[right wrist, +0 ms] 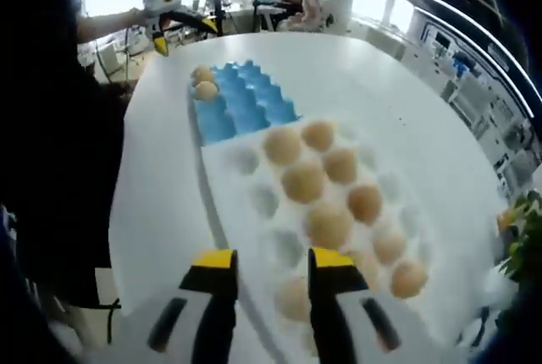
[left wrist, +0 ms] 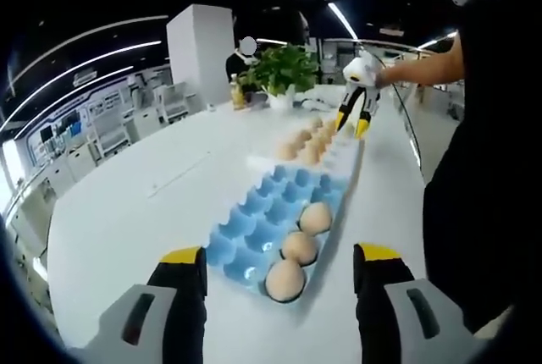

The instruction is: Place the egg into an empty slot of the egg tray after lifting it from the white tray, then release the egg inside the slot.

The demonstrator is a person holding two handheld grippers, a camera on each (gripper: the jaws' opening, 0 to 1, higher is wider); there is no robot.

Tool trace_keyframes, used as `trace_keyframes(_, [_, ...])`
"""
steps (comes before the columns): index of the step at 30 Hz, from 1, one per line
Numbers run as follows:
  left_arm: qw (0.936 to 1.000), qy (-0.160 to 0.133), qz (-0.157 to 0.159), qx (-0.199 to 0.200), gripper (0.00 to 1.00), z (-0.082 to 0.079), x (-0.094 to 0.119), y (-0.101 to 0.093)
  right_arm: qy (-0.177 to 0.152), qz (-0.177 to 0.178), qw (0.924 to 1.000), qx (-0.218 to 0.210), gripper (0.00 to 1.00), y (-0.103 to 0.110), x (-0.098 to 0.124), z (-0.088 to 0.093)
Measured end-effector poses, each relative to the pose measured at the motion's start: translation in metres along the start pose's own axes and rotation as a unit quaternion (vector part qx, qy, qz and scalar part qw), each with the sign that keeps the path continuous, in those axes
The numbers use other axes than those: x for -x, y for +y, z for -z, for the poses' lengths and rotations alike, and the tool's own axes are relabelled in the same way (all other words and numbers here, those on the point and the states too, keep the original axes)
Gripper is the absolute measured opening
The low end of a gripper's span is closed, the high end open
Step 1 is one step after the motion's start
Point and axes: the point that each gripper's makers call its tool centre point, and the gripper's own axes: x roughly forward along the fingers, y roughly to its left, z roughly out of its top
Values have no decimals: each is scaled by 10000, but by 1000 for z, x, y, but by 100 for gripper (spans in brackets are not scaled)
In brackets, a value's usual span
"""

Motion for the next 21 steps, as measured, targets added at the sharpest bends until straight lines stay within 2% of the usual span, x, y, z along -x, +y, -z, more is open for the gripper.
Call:
trace_keyframes(1, [10000, -2, -5, -6, 71, 0, 0, 1, 104, 62, 9999, -7, 33, -3, 2, 6])
trace_keyframes(5, [10000, -2, -11, 8, 71, 2, 1, 3, 190, 133, 9996, -143, 32, -10, 2, 16])
trace_keyframes(10, [10000, -3, -37, 28, 71, 4, 3, 6, 879, 176, 9956, 281, 31, -16, -2, 38])
trace_keyframes(11, [10000, -9, -40, 37, 71, 4, 4, 7, 677, 66, 9976, 159, 31, -15, -3, 30])
trace_keyframes(12, [10000, -14, -42, 48, 71, 4, 4, 7, 720, 29, 9974, 75, 31, -15, -3, 31])
trace_keyframes(14, [10000, -7, -61, 52, 70, 5, 5, 7, 774, -28, 9968, 205, 33, -18, -4, 32])
trace_keyframes(17, [10000, 18, -26, 65, 69, 6, 4, 6, 1006, -475, 9938, 28, 30, -10, -8, 35])
trace_keyframes(19, [10000, 44, -33, 79, 69, 6, 4, 6, 1209, -426, 9917, 134, 30, -14, -11, 35])
trace_keyframes(20, [9999, -19, -43, 115, 69, 3, 4, 6, 1284, -492, 9897, 402, 30, -14, -11, 35])
trace_keyframes(21, [9999, -61, -37, 131, 69, 2, 4, 5, 1279, -521, 9892, 487, 31, -13, -11, 34])
